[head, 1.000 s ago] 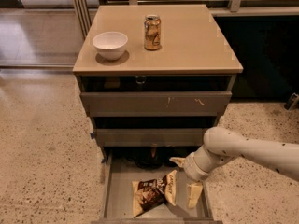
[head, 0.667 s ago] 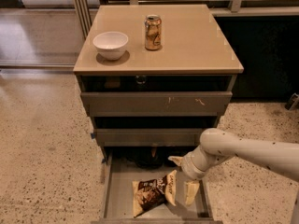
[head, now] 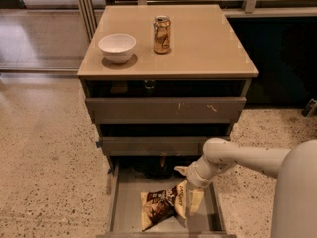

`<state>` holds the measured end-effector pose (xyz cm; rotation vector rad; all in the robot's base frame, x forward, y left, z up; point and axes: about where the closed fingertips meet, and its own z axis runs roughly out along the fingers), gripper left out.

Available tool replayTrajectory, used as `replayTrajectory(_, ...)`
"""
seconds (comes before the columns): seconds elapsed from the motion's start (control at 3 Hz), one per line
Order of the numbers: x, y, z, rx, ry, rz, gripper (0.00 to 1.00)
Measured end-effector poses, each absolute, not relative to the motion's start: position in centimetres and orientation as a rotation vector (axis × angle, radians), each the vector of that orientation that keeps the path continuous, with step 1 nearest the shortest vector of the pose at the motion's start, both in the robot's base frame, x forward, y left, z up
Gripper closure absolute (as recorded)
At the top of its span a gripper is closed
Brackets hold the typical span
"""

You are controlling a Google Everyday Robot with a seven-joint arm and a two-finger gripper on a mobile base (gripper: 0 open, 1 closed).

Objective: Pick brown chip bag from bottom drawer and place on counter

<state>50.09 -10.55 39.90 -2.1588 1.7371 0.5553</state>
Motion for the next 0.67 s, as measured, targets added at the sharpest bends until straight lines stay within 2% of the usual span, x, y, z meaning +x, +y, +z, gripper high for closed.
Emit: replayTrajectory(0.67, 52.0, -8.7, 33.8, -2.246, 1.746, 0.628, 0.00)
